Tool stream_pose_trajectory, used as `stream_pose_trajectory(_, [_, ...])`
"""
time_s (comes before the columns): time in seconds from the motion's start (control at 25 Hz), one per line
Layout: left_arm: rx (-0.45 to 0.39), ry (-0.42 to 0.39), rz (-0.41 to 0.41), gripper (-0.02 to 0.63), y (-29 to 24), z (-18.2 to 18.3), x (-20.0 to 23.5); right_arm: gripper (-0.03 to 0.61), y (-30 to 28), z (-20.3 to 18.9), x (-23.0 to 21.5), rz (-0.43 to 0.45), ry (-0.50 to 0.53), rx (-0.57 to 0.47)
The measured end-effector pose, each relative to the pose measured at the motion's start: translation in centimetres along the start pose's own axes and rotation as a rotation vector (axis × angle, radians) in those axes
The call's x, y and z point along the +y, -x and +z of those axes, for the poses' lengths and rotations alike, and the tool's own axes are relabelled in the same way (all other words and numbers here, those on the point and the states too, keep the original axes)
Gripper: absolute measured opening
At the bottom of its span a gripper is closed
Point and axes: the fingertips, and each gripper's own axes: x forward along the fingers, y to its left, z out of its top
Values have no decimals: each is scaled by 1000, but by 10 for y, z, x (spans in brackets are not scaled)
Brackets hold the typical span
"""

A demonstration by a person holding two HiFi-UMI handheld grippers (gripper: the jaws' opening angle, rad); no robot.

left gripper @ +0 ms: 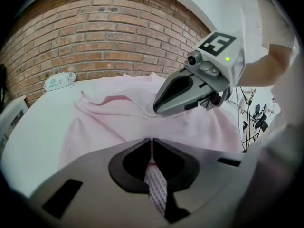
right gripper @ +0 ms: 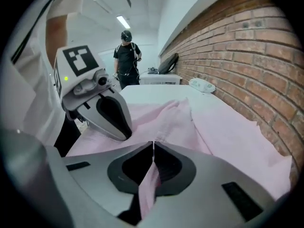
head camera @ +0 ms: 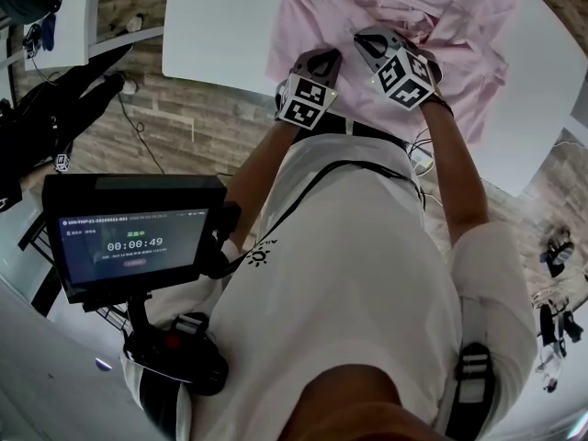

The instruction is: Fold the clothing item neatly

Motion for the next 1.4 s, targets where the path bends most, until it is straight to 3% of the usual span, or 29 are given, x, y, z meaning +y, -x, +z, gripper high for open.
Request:
stream_pose_trajectory(0.16, [4, 4, 6, 3, 2, -2, 3, 15, 15, 7, -24, -36, -31, -39])
stream_pose_trajectory(0.28, [5, 5, 12, 3, 5, -3, 5, 16, 12, 17, -24, -12, -33, -57])
stream_pose_trajectory(0.44, [9, 10, 17, 3, 4, -4, 5, 14, 2, 6, -36, -107, 19, -5])
stream_pose_trajectory(0.72, [9, 20, 32, 3, 10, -7, 8, 12, 43, 13, -103, -261, -162, -127])
stream_pose_trajectory(0.92, [15, 22, 39, 3, 13, -9, 12, 12, 35, -12, -141, -313, -174, -59])
stream_pose_trajectory(1.16, [-23, 31, 60, 3, 19, 5, 21, 40, 26, -40, -138, -268, -156, 82])
stream_pose_trajectory(1.24, [-52, -11, 68, 3, 21, 21, 26, 60, 39, -43, -139, -278, -150, 83])
stream_pose_trajectory(1.4, [-74, -222, 38, 4, 22, 57, 46, 60, 83, -34, -129, -280, -112, 30])
